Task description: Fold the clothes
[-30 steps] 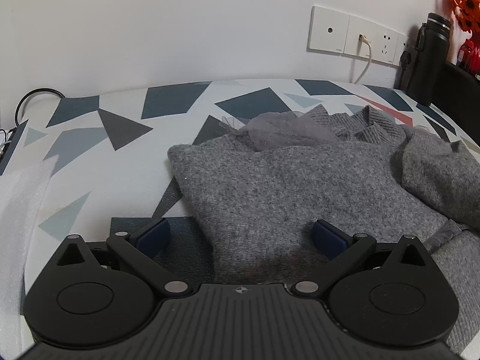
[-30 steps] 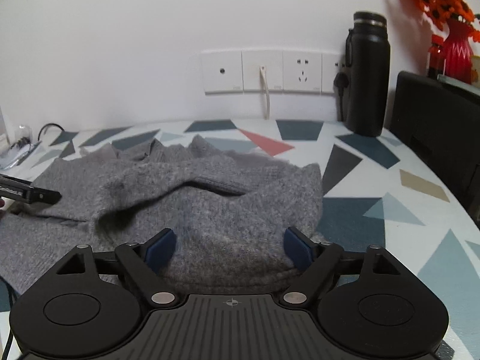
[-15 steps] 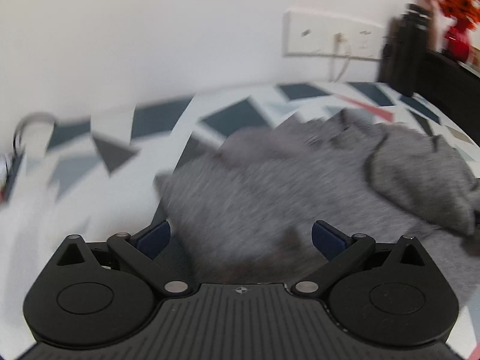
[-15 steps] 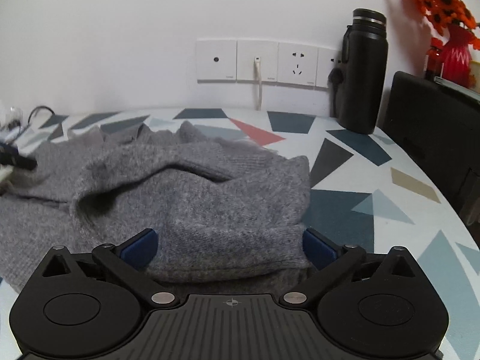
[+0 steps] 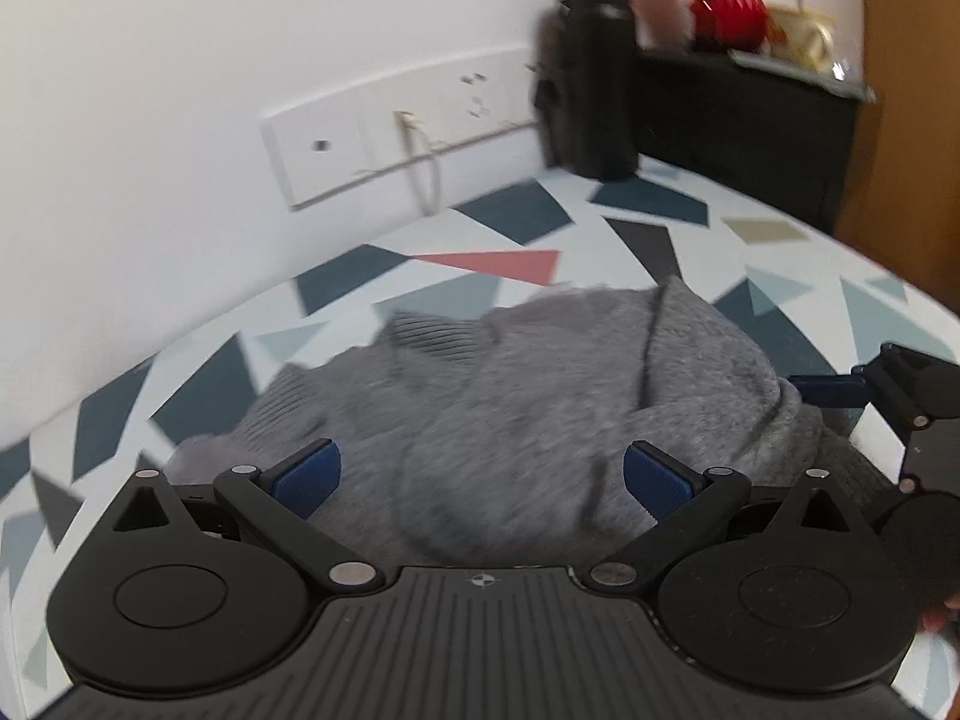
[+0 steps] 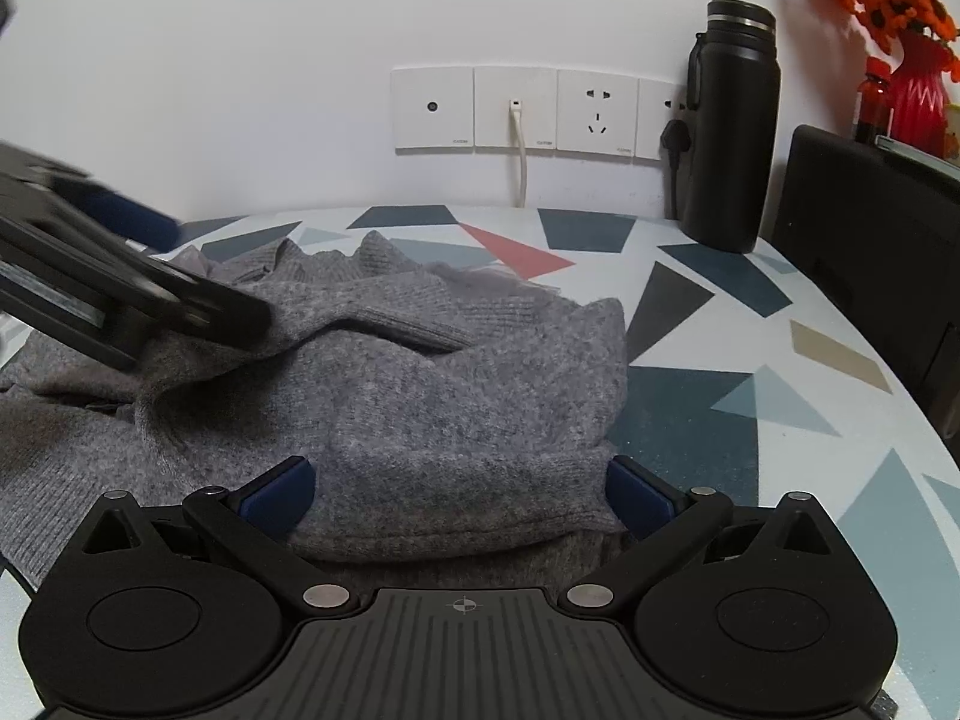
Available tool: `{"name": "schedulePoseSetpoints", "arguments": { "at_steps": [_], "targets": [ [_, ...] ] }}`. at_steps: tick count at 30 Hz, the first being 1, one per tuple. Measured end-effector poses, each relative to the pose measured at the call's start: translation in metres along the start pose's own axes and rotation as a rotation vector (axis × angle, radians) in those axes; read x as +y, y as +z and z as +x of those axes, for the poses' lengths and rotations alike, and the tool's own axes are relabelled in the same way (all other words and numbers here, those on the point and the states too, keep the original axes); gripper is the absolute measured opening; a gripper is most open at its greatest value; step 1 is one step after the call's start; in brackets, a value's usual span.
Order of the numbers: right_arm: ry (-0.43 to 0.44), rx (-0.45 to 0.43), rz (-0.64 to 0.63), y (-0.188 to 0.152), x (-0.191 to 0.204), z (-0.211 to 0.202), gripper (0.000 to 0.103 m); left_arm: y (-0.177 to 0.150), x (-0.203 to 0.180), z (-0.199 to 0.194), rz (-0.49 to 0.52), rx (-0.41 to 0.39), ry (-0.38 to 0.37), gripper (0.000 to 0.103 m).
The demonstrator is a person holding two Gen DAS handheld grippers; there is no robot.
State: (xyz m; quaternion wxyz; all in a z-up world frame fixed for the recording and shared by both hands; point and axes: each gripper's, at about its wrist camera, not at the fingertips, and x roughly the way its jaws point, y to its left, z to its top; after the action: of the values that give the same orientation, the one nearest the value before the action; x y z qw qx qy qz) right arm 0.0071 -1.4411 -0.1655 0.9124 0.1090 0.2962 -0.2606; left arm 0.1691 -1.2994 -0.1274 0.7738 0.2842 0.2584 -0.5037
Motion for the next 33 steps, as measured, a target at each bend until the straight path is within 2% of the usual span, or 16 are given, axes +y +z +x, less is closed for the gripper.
{"name": "schedulePoseSetpoints", "arguments": {
  "at_steps": [3, 4, 5, 6, 7, 8, 10, 12, 16, 21, 22, 24, 25, 26, 28, 33],
  "targets": [
    [0.0, 0.0, 0.0, 0.0, 0.0, 0.0, 0.102, 0.001, -0.006, 0.016, 0.045, 0.023, 0.065, 0.1],
    [-0.001, 0.0, 0.0, 0.0, 0.0, 0.0, 0.102, 0.0, -0.005, 0.019, 0.041, 0.025, 0.068, 0.09],
    [-0.001, 0.0, 0.0, 0.0, 0.0, 0.0, 0.102, -0.002, -0.001, 0.021, 0.025, 0.028, 0.053, 0.072],
    [0.0, 0.001, 0.0, 0.0, 0.0, 0.001, 0.102, -0.005, 0.005, 0.022, -0.006, 0.031, 0.02, 0.06],
    [0.0, 0.001, 0.001, 0.0, 0.0, 0.001, 0.102, -0.009, 0.011, 0.02, -0.041, 0.027, -0.009, 0.04],
    [0.001, 0.001, 0.001, 0.0, -0.001, 0.001, 0.102, -0.014, 0.016, 0.018, -0.07, 0.015, -0.023, 0.028],
    [0.001, 0.001, 0.001, 0.0, -0.001, 0.001, 0.102, -0.023, 0.027, 0.006, -0.126, -0.031, -0.036, 0.02],
    [0.0, 0.001, 0.001, 0.0, -0.001, 0.001, 0.102, -0.034, 0.04, -0.01, -0.208, -0.079, -0.063, 0.017],
    [0.0, 0.0, 0.0, 0.0, 0.0, 0.0, 0.102, -0.066, 0.06, -0.046, -0.387, -0.157, -0.123, 0.014],
    [-0.004, 0.001, -0.004, 0.0, 0.0, 0.0, 0.102, -0.121, 0.076, -0.071, -0.514, -0.123, -0.146, 0.015],
    [-0.004, 0.001, -0.005, 0.0, 0.001, 0.0, 0.102, -0.13, 0.079, -0.074, -0.537, -0.112, -0.157, 0.021],
    [-0.006, 0.001, -0.005, 0.0, 0.001, 0.0, 0.102, -0.141, 0.088, -0.079, -0.564, -0.123, -0.183, 0.044],
    [-0.006, 0.001, -0.006, 0.0, 0.001, 0.0, 0.102, -0.145, 0.092, -0.082, -0.575, -0.139, -0.189, 0.059],
    [-0.006, 0.001, -0.006, 0.0, 0.001, 0.0, 0.102, -0.147, 0.097, -0.084, -0.587, -0.155, -0.189, 0.063],
    [-0.006, 0.001, -0.005, 0.0, 0.001, 0.0, 0.102, -0.15, 0.108, -0.087, -0.621, -0.181, -0.19, 0.063],
    [-0.004, 0.001, -0.004, 0.0, 0.001, 0.0, 0.102, -0.16, 0.14, -0.078, -0.794, -0.205, -0.293, 0.063]
  ]
}}
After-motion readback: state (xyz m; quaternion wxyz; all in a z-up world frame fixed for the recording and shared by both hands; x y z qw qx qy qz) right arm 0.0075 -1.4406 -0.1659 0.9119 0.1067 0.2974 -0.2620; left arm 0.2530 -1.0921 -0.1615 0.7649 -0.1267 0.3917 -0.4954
